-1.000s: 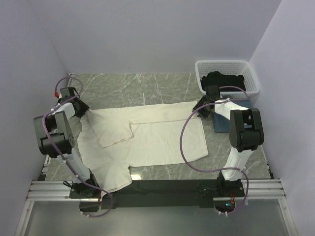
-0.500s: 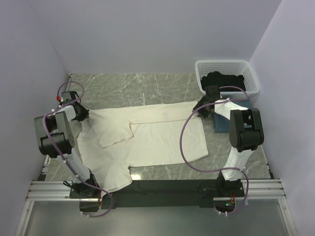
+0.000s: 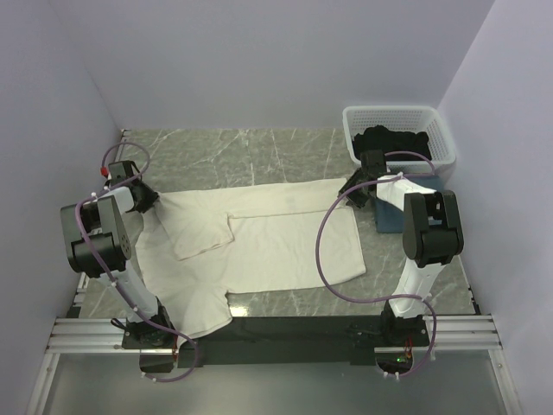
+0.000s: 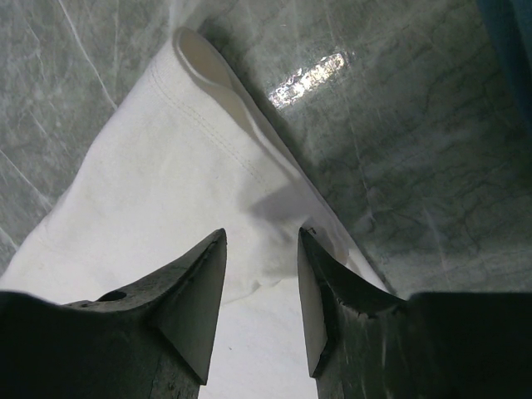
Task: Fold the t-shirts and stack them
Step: Fold the tshirt
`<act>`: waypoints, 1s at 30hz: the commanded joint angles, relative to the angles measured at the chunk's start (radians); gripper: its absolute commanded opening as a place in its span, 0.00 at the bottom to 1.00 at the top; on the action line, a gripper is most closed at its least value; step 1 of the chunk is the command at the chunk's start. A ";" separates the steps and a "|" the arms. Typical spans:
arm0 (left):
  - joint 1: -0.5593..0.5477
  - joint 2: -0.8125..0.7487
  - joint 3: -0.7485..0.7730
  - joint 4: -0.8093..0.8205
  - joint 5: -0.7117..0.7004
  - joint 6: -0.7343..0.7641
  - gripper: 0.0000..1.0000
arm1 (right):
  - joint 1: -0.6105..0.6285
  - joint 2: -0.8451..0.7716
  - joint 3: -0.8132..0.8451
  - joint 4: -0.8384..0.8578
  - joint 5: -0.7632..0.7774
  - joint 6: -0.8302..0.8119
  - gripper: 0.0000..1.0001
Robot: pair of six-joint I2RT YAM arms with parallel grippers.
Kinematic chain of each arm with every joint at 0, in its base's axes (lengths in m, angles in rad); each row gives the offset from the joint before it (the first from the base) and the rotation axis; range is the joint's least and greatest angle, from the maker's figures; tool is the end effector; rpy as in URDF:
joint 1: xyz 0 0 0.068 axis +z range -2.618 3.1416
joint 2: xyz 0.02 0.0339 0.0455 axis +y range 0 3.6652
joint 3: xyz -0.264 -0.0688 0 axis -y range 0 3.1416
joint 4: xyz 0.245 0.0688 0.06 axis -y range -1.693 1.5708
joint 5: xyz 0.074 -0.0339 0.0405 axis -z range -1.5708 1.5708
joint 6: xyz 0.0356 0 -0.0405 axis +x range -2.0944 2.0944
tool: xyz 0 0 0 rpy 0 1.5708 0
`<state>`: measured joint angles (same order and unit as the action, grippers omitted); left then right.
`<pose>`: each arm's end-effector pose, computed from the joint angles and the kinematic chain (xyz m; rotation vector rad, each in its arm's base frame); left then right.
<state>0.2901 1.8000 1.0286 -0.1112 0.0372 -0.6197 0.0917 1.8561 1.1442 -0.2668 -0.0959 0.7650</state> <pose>0.3521 0.1037 0.1582 -1.0670 2.2188 -0.1899 0.3782 0.0382 0.1614 0.8250 2.4729 0.4440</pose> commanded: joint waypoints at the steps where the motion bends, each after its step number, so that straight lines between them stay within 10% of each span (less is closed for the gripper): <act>1: -0.005 0.007 0.001 0.035 0.033 0.026 0.34 | -0.003 0.020 0.011 0.005 -0.001 -0.007 0.47; 10: -0.005 -0.007 -0.015 -0.005 -0.002 0.029 0.01 | -0.003 0.014 0.003 0.000 0.007 -0.007 0.47; 26: 0.052 -0.097 -0.087 -0.068 -0.134 -0.117 0.02 | -0.003 0.005 -0.014 0.000 0.013 -0.007 0.46; 30: 0.050 -0.100 -0.047 -0.084 -0.132 -0.120 0.27 | -0.001 -0.006 -0.006 -0.017 0.031 -0.026 0.46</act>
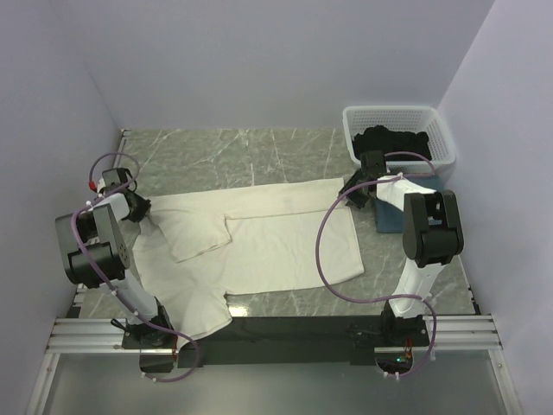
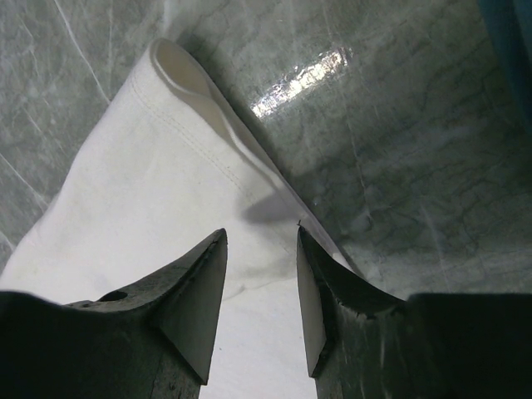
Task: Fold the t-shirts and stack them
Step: Fold the tshirt
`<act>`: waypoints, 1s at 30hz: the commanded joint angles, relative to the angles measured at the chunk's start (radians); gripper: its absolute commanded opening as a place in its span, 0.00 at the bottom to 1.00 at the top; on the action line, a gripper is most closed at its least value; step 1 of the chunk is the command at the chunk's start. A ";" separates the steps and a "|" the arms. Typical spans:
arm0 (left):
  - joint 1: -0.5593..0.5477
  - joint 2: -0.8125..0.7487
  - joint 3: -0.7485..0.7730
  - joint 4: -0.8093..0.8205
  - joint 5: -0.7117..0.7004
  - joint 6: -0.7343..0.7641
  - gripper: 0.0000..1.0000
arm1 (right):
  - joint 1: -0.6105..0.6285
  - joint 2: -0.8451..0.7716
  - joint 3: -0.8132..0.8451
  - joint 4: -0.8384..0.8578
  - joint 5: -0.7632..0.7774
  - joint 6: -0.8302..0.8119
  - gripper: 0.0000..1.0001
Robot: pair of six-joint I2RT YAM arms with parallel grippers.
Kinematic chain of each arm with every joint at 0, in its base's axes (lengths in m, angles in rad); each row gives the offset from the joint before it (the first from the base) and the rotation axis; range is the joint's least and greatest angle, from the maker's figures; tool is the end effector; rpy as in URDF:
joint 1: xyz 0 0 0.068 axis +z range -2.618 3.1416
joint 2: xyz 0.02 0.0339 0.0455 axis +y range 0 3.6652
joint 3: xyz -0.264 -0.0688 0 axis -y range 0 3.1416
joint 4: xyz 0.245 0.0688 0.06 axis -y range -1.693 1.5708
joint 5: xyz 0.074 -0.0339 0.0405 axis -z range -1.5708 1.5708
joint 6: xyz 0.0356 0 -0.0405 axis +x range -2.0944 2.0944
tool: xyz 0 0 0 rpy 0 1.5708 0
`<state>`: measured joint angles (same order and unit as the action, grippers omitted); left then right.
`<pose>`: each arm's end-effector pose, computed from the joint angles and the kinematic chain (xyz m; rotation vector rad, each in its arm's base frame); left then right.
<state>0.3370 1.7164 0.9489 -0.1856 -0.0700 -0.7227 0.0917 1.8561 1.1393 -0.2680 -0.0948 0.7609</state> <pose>0.3198 0.1147 0.1585 -1.2988 2.1616 -0.0675 0.3771 0.0381 0.1599 0.8224 2.4794 0.4386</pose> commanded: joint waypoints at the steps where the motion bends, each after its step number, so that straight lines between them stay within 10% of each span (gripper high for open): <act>1: 0.002 -0.043 0.036 -0.014 -0.025 -0.017 0.32 | -0.001 -0.024 0.000 -0.019 0.038 -0.032 0.47; 10: -0.154 -0.237 0.013 -0.149 -0.155 -0.018 0.93 | 0.101 -0.147 0.054 -0.100 0.183 -0.164 0.48; 30: -0.423 -0.107 -0.009 -0.212 -0.091 -0.030 0.90 | 0.347 0.052 0.177 -0.226 0.240 -0.264 0.50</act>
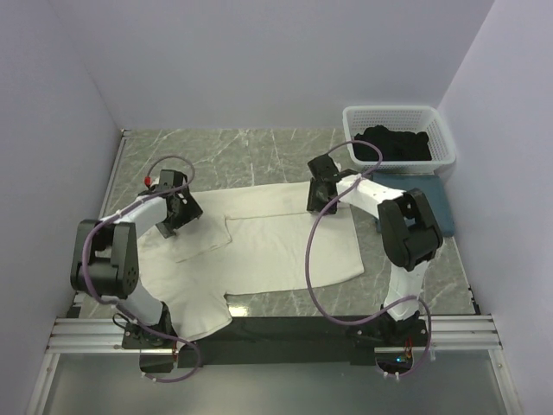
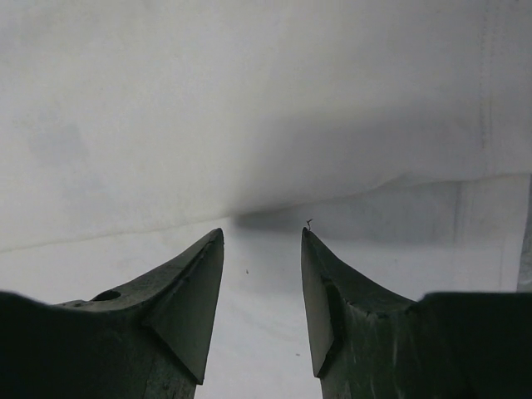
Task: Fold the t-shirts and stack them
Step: Fold the tshirt
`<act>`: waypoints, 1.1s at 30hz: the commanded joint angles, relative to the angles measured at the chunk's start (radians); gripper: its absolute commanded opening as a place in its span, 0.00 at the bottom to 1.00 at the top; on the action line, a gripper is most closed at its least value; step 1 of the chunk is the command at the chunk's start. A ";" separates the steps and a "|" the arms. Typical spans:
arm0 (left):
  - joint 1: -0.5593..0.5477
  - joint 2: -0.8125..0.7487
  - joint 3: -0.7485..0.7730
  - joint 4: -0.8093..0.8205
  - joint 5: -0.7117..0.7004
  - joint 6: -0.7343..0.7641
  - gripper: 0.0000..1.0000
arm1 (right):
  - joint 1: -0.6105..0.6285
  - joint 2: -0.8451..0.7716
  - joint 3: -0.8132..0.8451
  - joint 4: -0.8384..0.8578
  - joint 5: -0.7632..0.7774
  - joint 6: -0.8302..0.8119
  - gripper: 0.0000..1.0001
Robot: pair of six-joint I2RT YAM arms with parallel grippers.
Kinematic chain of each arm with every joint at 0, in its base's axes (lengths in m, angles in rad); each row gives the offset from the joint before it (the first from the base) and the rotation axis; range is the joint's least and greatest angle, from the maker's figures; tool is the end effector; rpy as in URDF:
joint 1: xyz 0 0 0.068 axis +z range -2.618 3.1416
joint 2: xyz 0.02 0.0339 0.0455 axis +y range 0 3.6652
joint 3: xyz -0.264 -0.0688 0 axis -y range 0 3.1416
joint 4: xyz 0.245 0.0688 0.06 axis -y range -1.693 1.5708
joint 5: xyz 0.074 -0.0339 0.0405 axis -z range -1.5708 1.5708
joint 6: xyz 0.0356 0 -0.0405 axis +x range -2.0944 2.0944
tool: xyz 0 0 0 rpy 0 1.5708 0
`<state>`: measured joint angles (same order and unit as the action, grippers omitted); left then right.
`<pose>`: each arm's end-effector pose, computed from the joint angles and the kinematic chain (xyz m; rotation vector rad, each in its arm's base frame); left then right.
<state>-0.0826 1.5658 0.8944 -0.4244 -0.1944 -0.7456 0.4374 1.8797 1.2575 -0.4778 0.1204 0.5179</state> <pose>0.2972 -0.0177 0.1752 -0.9149 2.4672 -0.0214 0.3496 0.1587 0.1735 0.1458 2.6617 0.1512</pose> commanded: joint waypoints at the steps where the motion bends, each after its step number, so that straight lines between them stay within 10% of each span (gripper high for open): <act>1: -0.003 0.075 0.058 0.030 0.042 -0.009 0.90 | 0.000 0.038 0.066 -0.016 0.034 -0.022 0.50; 23: 0.023 0.565 0.604 0.009 0.081 0.011 0.92 | -0.098 0.403 0.666 -0.212 -0.005 -0.107 0.50; 33: 0.079 0.194 0.440 -0.005 0.078 0.009 0.97 | -0.098 0.061 0.268 -0.122 -0.028 -0.016 0.50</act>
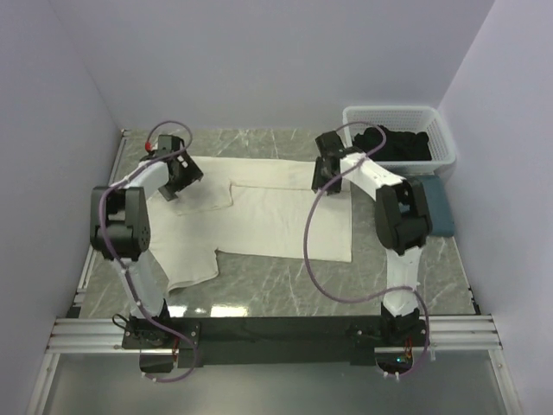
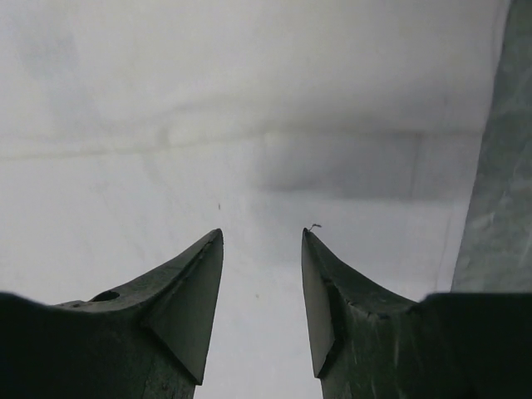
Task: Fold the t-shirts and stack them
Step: Fold the tshirt
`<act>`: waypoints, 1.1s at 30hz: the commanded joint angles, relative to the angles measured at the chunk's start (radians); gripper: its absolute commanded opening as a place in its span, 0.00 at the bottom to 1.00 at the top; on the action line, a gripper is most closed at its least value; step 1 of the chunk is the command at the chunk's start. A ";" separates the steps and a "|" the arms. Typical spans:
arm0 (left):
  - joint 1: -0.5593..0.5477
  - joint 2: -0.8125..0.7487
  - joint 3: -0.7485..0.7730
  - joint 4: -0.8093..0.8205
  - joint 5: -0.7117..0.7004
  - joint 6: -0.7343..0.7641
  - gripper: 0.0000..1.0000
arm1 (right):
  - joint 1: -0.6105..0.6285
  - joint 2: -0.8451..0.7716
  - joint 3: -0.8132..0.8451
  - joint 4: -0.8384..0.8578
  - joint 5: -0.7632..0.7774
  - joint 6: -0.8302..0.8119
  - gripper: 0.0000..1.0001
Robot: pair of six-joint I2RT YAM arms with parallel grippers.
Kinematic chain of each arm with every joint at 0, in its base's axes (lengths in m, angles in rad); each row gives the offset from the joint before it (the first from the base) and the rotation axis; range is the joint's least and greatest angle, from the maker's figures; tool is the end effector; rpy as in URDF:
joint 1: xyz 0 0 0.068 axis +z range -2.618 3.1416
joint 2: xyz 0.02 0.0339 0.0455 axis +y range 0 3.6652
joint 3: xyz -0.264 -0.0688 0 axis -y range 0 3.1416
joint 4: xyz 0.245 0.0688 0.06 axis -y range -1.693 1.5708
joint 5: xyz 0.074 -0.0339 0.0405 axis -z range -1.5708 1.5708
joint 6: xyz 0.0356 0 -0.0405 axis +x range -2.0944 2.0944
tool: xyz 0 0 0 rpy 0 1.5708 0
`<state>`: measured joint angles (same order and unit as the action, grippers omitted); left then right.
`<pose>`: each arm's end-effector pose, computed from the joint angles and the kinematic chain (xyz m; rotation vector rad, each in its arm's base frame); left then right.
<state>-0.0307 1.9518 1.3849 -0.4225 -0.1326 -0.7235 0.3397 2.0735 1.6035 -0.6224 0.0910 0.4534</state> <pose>0.4170 -0.0081 0.1863 -0.9138 2.3824 -0.1236 0.4189 0.1446 0.1902 0.1808 2.6566 0.1390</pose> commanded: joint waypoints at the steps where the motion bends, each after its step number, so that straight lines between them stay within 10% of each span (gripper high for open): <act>1: 0.055 -0.226 -0.104 -0.009 0.024 -0.013 0.97 | 0.001 -0.177 -0.164 0.029 0.001 0.071 0.50; 12: 0.164 -0.505 -0.306 -0.050 0.013 0.030 0.99 | 0.019 -0.329 -0.520 0.065 -0.008 0.146 0.47; 33: 0.290 -0.556 -0.546 -0.033 0.048 -0.016 0.94 | -0.111 -0.260 -0.398 0.070 -0.041 0.096 0.48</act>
<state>0.2569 1.3926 0.8379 -0.4561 -0.0990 -0.7238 0.2344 1.8385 1.1835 -0.5514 0.0746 0.5556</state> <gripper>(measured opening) 0.948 0.476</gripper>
